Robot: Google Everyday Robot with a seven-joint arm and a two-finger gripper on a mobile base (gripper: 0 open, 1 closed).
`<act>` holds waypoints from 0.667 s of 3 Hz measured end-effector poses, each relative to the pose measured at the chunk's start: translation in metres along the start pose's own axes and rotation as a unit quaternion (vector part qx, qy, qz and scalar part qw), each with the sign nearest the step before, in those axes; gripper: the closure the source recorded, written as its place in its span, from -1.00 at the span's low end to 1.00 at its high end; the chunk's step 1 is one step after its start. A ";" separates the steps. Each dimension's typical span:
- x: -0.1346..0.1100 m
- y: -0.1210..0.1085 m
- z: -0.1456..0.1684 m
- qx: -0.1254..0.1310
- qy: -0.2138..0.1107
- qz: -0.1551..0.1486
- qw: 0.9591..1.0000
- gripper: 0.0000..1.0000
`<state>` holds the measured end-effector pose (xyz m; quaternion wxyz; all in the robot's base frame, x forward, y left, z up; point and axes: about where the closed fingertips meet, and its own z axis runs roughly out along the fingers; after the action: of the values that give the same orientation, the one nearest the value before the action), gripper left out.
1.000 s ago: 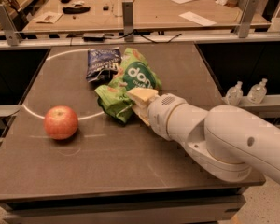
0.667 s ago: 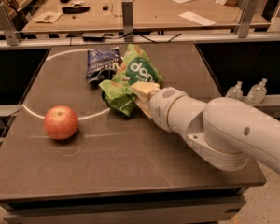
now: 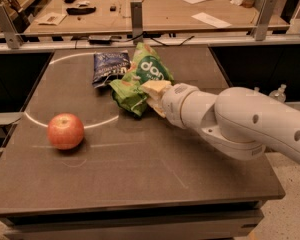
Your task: Move green rice chip bag near blue chip bag
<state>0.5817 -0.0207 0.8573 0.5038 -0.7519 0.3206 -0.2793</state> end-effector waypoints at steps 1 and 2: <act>0.020 0.008 0.006 -0.017 -0.004 0.001 1.000 1.00; 0.031 0.005 0.012 -0.037 -0.025 0.017 0.999 0.63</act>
Offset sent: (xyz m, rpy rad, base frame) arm 0.0588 -0.0474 0.0037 0.0166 0.2148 0.0147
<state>0.6096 -0.0392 0.8519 0.4881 -0.7714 0.3310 -0.2393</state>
